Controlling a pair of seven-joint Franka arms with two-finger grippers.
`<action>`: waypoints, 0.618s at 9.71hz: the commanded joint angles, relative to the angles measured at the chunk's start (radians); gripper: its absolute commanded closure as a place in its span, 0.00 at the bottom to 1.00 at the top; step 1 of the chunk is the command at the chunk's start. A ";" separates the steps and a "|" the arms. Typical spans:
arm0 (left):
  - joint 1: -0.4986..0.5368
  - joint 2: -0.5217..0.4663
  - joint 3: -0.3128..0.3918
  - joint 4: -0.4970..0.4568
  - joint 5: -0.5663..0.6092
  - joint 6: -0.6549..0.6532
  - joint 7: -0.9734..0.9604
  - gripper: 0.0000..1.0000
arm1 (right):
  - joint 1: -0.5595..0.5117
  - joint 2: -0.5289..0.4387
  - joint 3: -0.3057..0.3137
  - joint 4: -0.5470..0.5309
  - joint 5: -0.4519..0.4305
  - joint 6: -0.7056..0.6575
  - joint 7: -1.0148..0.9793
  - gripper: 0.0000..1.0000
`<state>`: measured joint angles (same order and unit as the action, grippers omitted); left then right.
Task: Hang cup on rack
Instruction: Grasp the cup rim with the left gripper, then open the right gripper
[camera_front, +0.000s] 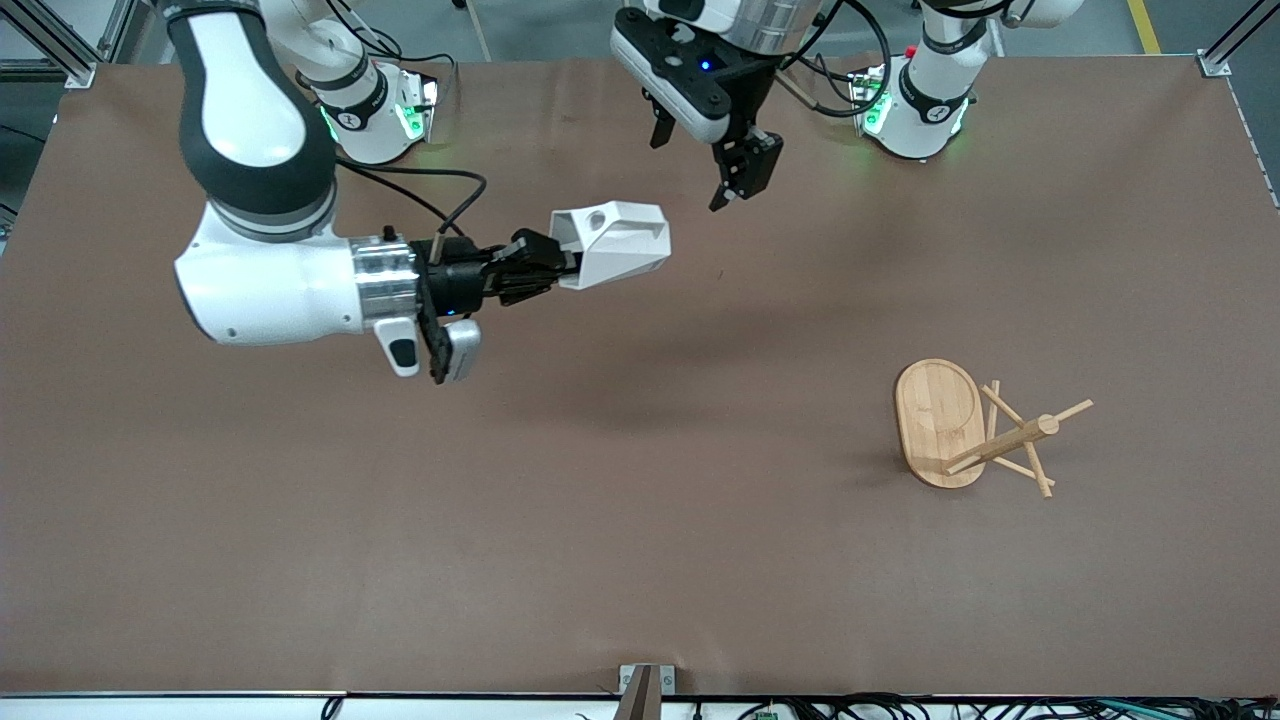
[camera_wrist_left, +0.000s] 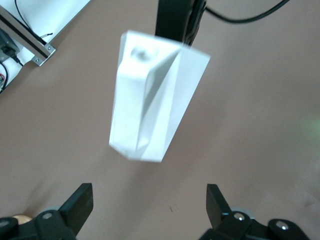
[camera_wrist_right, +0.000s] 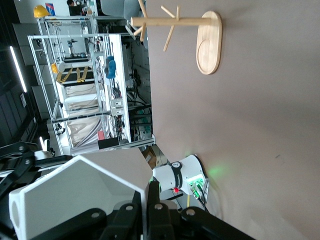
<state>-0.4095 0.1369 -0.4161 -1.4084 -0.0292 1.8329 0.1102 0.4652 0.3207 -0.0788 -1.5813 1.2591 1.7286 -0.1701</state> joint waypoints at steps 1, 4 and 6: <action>-0.008 0.044 -0.003 -0.006 0.012 0.035 0.052 0.00 | 0.039 0.014 -0.012 0.017 0.028 -0.004 0.009 1.00; -0.012 0.067 -0.004 -0.012 0.008 0.055 0.075 0.00 | 0.052 0.012 -0.010 0.020 0.034 -0.006 0.006 0.99; -0.006 0.067 -0.003 -0.027 0.002 0.055 0.103 0.00 | 0.052 0.012 -0.010 0.038 0.078 -0.006 0.006 0.99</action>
<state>-0.4183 0.1937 -0.4162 -1.4100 -0.0292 1.8842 0.1862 0.5100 0.3260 -0.0800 -1.5711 1.2978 1.7294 -0.1701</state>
